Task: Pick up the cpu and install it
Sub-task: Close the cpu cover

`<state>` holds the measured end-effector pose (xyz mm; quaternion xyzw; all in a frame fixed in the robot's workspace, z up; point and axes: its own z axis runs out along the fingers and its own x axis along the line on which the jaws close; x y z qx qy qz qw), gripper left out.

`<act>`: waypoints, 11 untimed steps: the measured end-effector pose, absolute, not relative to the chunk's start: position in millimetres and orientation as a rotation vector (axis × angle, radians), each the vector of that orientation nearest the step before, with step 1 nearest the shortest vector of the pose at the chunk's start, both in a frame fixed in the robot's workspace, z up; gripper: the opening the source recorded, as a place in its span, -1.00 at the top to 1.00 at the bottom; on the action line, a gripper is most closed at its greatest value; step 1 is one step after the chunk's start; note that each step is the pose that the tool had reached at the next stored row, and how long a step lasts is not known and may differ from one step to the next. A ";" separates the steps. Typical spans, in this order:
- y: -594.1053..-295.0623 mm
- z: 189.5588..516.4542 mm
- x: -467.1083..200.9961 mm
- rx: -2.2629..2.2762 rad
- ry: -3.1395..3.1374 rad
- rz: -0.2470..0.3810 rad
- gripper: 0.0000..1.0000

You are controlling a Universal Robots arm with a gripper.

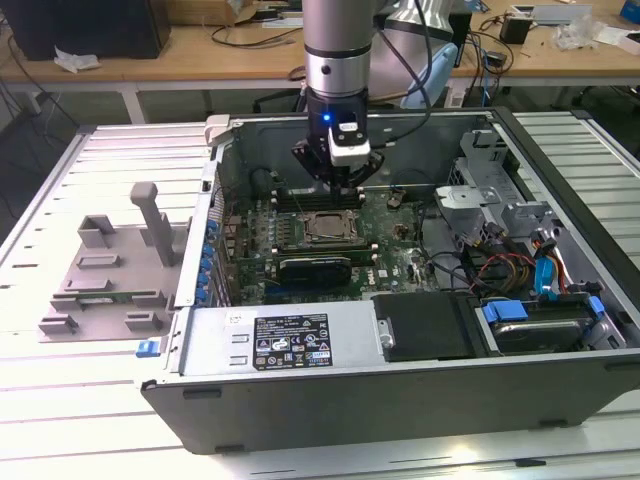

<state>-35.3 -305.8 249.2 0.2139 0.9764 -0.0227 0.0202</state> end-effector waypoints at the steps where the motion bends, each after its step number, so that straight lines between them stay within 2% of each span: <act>1: -305.8 249.1 -35.3 0.637 3.034 -0.074 0.79; 11: -305.8 248.0 -35.3 0.287 3.086 -0.115 0.79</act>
